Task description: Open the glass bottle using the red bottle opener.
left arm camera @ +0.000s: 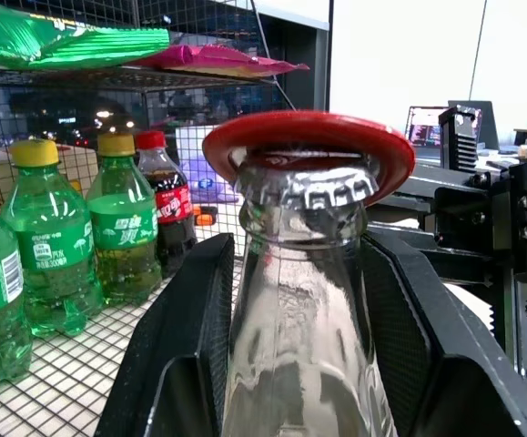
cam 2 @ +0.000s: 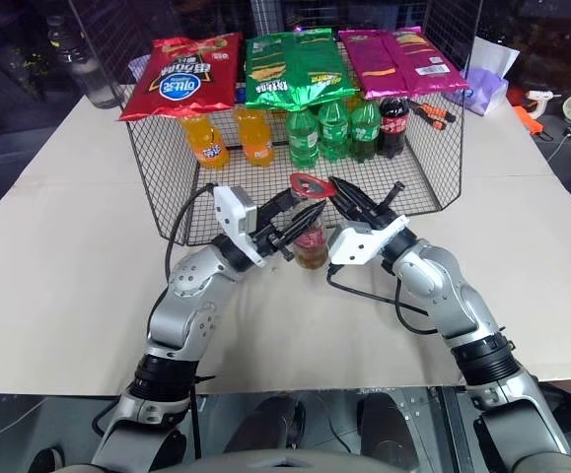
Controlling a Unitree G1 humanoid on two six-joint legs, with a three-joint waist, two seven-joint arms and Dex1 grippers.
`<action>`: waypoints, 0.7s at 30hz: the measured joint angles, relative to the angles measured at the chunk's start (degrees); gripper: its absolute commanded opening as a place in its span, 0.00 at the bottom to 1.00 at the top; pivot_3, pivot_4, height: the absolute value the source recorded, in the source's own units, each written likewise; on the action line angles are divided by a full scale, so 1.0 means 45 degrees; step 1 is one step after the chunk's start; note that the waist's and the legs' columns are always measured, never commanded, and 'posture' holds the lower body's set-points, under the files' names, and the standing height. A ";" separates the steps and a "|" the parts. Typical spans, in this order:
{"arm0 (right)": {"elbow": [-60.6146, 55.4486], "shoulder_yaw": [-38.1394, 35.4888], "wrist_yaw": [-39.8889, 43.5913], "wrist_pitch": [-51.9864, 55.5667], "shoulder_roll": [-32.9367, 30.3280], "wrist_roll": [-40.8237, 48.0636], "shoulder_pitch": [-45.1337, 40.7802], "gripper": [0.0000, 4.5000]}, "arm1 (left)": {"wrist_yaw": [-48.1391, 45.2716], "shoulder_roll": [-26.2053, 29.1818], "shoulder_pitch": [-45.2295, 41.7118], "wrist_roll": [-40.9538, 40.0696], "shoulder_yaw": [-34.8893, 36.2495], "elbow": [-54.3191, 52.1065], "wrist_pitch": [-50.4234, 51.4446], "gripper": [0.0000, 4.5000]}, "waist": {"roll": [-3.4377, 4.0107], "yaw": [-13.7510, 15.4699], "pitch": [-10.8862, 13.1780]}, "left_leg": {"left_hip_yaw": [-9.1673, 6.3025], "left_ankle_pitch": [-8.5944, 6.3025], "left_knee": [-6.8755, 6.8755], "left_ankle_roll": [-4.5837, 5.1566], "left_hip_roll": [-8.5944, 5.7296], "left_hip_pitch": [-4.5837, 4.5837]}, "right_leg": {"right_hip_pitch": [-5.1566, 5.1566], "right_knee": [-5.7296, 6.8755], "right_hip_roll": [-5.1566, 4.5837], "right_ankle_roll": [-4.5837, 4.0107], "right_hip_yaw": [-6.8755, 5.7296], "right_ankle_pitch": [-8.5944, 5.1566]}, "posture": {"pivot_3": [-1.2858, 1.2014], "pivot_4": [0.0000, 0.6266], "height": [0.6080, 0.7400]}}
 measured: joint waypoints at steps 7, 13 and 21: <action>0.0110 0.0007 -0.0089 -0.0093 0.0024 -0.0006 -0.0004 0.00 | -0.0018 0.0146 0.0029 -0.0003 -0.0034 -0.0106 -0.0112 0.35 | 0.0000 -0.0003 -0.0001 | 0.0000 0.0000 0.0000 0.0000 0.0001 0.0003 | 0.0002 0.0001 0.0001 0.0000 0.0000 0.0000 | 0.52 0.24 1.00; 0.0127 0.0016 -0.0088 -0.0182 0.0024 -0.0046 -0.0002 0.00 | -0.0002 0.0506 -0.0009 0.0002 -0.0096 -0.0397 0.0268 0.35 | 0.0001 -0.0006 -0.0002 | 0.0001 0.0000 0.0000 0.0000 0.0004 0.0007 | 0.0004 0.0003 0.0004 0.0000 0.0001 0.0000 | 0.52 0.24 1.00; 0.0127 0.0024 -0.0089 -0.0182 0.0032 -0.0059 0.0010 0.00 | 0.0093 0.0756 -0.0080 -0.0001 -0.0133 -0.0732 0.0874 0.35 | 0.0003 -0.0006 -0.0005 | 0.0001 0.0000 0.0000 0.0000 0.0007 0.0015 | 0.0012 0.0003 0.0007 0.0000 0.0002 0.0000 | 0.52 0.24 1.00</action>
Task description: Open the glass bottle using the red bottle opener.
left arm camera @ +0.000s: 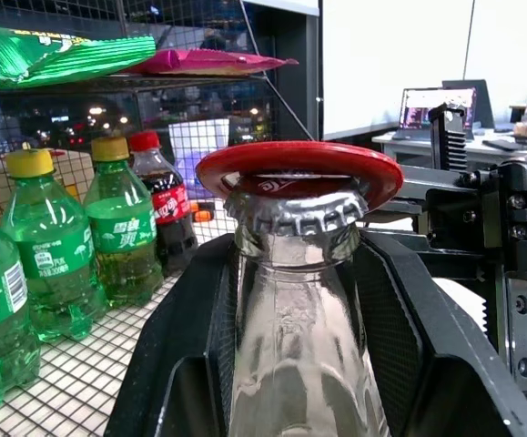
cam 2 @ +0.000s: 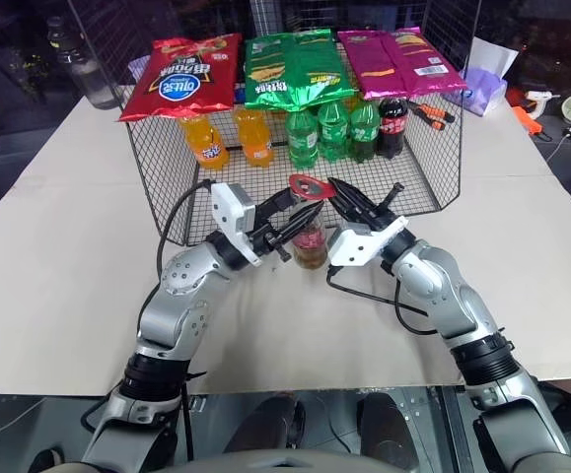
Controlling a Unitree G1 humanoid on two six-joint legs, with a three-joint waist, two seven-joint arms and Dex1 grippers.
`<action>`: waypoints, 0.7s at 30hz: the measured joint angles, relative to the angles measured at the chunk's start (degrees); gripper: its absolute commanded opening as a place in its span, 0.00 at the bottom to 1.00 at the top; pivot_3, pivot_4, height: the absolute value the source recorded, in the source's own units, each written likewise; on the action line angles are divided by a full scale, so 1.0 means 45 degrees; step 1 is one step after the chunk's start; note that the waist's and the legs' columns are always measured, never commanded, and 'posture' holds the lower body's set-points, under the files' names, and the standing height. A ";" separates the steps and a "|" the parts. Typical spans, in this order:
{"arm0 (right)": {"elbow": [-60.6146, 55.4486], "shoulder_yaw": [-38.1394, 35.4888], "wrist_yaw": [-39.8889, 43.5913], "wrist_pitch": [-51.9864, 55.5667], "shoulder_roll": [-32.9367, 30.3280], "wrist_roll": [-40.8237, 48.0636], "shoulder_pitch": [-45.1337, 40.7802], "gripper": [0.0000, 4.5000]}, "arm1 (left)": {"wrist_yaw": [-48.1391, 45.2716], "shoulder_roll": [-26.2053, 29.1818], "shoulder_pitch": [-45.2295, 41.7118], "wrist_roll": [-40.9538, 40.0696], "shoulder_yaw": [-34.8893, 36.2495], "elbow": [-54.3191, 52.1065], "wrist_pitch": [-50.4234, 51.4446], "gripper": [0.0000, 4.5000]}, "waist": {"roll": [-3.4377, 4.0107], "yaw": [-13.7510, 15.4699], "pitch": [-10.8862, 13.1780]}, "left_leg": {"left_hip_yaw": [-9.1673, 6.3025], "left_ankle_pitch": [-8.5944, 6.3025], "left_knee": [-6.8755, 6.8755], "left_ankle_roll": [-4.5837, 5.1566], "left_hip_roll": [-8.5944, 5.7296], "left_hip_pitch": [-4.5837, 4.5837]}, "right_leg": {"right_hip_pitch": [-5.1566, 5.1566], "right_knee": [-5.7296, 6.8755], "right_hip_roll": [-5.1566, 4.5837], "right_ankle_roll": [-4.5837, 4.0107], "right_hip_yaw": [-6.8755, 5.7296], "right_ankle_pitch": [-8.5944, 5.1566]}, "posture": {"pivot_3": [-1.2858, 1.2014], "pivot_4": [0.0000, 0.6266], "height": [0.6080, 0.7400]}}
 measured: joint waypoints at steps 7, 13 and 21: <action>0.0079 0.0038 0.0005 0.0017 0.0063 -0.0016 0.0017 0.00 | 0.0087 0.0050 -0.0049 -0.0010 0.0018 -0.0108 0.0501 0.35 | -0.0001 0.0018 -0.0001 | 0.0001 -0.0001 -0.0042 0.0001 0.0000 0.0134 | 0.0130 -0.0035 0.0001 -0.0001 0.0002 -0.0001 | 0.52 0.24 1.00; 0.0085 0.0045 0.0003 0.0024 0.0090 -0.0026 0.0020 0.00 | 0.0114 0.0356 0.0081 0.0058 -0.0074 -0.0073 0.1266 0.69 | 0.0001 0.0012 0.0003 | 0.0003 -0.0001 -0.0053 0.0002 0.0008 0.0173 | 0.0159 -0.0037 0.0009 -0.0001 0.0006 -0.0002 | 0.52 0.24 1.00; 0.0095 0.0048 -0.0082 0.0008 0.0107 -0.0024 0.0017 0.00 | 0.0491 0.0176 0.0185 0.0253 -0.0284 0.0287 0.1627 0.69 | -0.0014 0.0022 0.0020 | 0.0003 -0.0002 -0.0063 0.0001 0.0011 0.0155 | 0.0142 -0.0047 0.0004 -0.0002 0.0006 -0.0002 | 0.52 0.24 1.00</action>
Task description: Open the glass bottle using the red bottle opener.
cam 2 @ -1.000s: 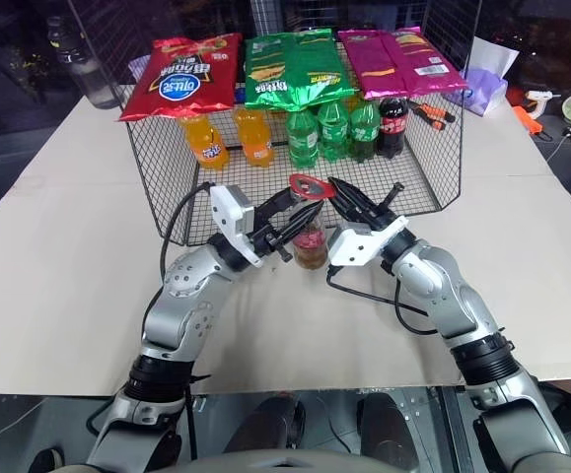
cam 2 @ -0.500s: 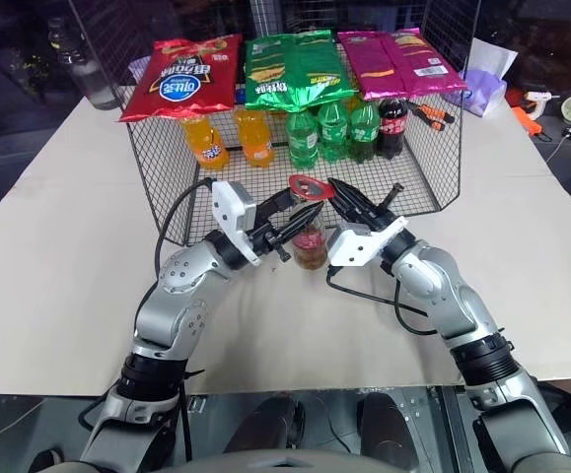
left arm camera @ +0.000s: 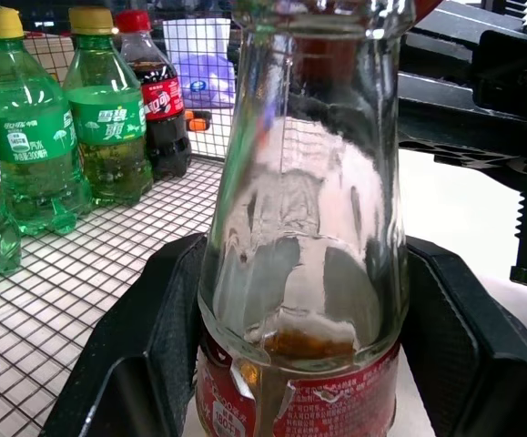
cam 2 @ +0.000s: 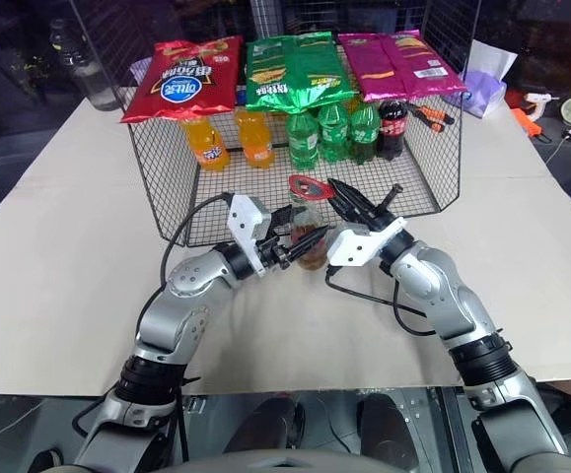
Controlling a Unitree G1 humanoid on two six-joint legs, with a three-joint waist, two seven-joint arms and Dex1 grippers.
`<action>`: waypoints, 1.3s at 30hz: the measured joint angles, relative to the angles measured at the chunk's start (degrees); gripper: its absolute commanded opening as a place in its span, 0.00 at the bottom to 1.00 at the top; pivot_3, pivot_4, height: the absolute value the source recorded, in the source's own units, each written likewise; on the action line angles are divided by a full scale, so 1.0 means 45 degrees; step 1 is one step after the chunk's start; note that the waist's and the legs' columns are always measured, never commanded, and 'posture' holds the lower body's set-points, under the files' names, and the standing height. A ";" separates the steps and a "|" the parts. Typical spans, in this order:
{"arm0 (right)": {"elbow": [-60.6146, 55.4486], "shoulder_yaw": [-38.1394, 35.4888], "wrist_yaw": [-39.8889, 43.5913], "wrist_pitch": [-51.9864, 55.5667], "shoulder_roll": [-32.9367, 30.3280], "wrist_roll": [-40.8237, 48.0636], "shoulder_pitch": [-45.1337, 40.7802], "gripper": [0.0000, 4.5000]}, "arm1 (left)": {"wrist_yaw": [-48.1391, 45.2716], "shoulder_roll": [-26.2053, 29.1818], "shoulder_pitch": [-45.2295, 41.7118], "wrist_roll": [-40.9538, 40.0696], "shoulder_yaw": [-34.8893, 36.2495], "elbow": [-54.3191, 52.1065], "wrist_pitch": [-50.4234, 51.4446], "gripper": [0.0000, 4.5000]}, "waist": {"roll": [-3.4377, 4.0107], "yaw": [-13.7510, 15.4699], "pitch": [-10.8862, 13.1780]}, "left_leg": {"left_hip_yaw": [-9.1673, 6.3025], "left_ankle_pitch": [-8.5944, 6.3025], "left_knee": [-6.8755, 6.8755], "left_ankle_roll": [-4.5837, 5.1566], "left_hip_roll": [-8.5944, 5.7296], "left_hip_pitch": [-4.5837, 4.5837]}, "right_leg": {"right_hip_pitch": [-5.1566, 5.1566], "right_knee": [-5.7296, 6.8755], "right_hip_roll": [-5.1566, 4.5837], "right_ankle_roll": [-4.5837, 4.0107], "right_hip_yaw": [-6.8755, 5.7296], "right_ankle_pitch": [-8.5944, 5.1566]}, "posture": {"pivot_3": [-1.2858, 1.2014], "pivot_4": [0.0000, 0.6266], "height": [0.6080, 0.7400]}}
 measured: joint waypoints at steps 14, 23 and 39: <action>0.0052 0.0023 -0.0042 -0.0023 0.0021 0.0000 -0.0006 0.00 | 0.0089 0.0109 -0.0281 -0.0139 0.0105 -0.0658 0.0666 0.69 | -0.0001 -0.0003 0.0002 | 0.0002 0.0000 -0.0009 0.0000 0.0003 0.0001 | -0.0001 -0.0003 0.0002 0.0000 0.0002 0.0000 | 0.52 0.24 1.00; 0.0075 0.0025 -0.0047 -0.0023 0.0087 -0.0001 -0.0005 0.00 | 0.0197 0.0089 -0.0413 -0.0269 0.0273 -0.0947 0.1033 0.69 | -0.0002 -0.0004 0.0003 | 0.0004 0.0000 -0.0012 0.0000 0.0004 0.0002 | -0.0002 -0.0004 0.0002 0.0000 0.0004 0.0000 | 0.52 0.24 1.00; 0.0143 -0.0005 -0.0119 -0.0029 0.0076 -0.0051 -0.0012 0.00 | 0.0279 -0.0066 -0.0638 -0.0408 0.0383 -0.1075 0.1014 0.37 | -0.0001 0.0007 0.0003 | 0.0004 0.0000 -0.0015 0.0000 0.0005 0.0009 | 0.0002 -0.0005 0.0002 0.0000 0.0004 0.0000 | 0.52 0.24 1.00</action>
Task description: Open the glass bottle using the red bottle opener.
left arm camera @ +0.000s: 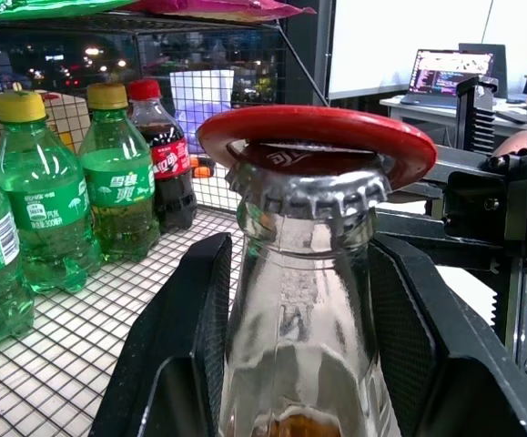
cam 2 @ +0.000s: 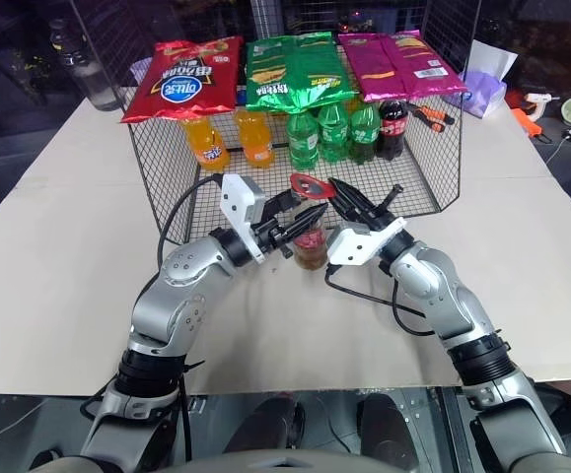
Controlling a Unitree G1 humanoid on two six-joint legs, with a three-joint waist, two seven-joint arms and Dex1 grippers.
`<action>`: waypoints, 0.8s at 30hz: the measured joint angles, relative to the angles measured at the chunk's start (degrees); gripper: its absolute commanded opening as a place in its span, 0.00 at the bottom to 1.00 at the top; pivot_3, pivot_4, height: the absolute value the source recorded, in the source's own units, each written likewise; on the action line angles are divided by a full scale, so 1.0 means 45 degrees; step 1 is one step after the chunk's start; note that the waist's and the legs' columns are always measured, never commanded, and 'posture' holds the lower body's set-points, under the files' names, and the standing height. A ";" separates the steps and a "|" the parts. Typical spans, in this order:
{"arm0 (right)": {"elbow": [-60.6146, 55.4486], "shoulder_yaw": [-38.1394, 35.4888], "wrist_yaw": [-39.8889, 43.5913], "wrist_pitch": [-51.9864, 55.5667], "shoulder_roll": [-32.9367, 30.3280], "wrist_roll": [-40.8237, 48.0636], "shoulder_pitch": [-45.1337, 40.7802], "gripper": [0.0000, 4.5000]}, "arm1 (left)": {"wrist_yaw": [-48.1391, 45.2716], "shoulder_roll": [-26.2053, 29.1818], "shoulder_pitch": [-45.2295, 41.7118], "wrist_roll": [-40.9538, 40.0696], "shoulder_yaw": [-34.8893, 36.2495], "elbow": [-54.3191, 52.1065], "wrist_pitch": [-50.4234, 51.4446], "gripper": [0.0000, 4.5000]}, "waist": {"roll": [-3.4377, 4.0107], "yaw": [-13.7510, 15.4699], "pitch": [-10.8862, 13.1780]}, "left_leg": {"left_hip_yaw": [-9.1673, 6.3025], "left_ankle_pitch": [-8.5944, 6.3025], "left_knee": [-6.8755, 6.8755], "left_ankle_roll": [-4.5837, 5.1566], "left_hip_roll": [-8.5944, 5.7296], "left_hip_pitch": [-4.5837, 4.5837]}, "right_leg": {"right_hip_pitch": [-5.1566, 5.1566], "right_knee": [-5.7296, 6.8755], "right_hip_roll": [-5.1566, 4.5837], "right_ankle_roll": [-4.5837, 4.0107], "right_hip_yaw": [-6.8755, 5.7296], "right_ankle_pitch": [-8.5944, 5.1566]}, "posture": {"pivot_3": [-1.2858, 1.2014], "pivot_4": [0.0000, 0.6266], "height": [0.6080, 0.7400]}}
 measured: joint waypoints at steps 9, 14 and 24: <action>-0.0001 0.0014 -0.0046 -0.0074 -0.0105 -0.0175 -0.0064 0.00 | -0.0033 0.0061 0.0000 -0.0078 -0.0046 -0.0009 0.0130 0.37 | 0.0000 0.0004 0.0000 | 0.0000 0.0000 0.0000 0.0000 0.0000 0.0001 | 0.0001 0.0000 0.0000 0.0000 0.0000 0.0000 | 0.52 0.24 1.00; 0.0001 0.0013 -0.0374 -0.0256 -0.0307 -0.0779 -0.0187 0.00 | -0.0092 0.0093 0.0001 -0.0082 -0.0093 -0.0014 0.0129 0.37 | 0.0000 0.0014 0.0000 | 0.0000 0.0000 -0.0001 0.0000 0.0000 0.0001 | 0.0001 -0.0001 0.0000 0.0000 -0.0001 0.0000 | 0.52 0.24 1.00; -0.0033 0.0072 -0.0181 -0.0402 -0.0873 -0.1347 -0.0707 0.00 | -0.0080 0.0117 0.0015 -0.0088 -0.0072 -0.0040 0.0121 0.37 | -0.0001 0.0038 0.0001 | 0.0000 0.0000 -0.0001 0.0000 0.0000 0.0000 | 0.0001 -0.0002 0.0000 0.0000 -0.0002 0.0000 | 0.52 0.24 1.00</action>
